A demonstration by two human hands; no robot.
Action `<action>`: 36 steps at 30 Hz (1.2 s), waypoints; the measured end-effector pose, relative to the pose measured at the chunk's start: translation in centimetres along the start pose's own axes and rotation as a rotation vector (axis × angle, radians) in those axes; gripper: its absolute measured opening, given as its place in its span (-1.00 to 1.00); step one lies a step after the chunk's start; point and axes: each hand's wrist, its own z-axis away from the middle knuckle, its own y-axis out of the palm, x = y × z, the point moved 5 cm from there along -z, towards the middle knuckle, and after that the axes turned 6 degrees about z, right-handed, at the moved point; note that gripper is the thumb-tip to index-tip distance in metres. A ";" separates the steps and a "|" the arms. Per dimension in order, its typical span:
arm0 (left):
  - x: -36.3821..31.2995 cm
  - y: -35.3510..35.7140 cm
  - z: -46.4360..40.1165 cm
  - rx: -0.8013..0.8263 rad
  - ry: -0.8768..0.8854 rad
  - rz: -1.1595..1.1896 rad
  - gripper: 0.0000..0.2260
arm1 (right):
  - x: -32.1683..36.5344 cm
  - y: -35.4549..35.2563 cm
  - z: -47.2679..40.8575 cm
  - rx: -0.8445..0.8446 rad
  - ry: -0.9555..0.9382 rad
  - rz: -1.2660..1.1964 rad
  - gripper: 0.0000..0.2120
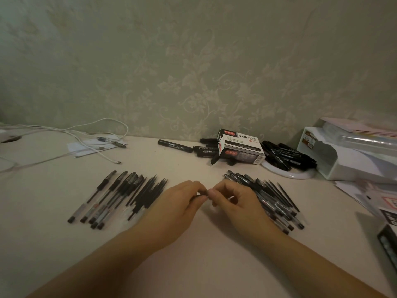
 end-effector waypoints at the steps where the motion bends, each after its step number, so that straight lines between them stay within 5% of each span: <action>1: 0.1 0.0 0.1 -0.003 -0.013 0.005 -0.84 | -0.1 0.0 0.0 0.012 0.006 0.013 -0.90; 5: 0.1 -0.2 0.1 -0.011 -0.009 -0.018 -0.92 | 0.0 0.1 0.0 0.021 -0.011 0.013 -0.97; 8: 0.0 -0.3 0.1 -0.007 -0.006 -0.003 -0.96 | 0.1 0.1 0.0 0.008 -0.002 -0.017 -0.83; 30: -0.1 -0.3 0.2 0.000 -0.022 0.006 -0.85 | -0.7 -0.6 -0.4 -0.090 0.049 -0.156 -0.92; 36: 0.4 -0.8 0.1 -0.056 -0.075 -0.018 -0.80 | -0.6 -0.8 -0.1 -0.153 -0.004 0.082 -0.85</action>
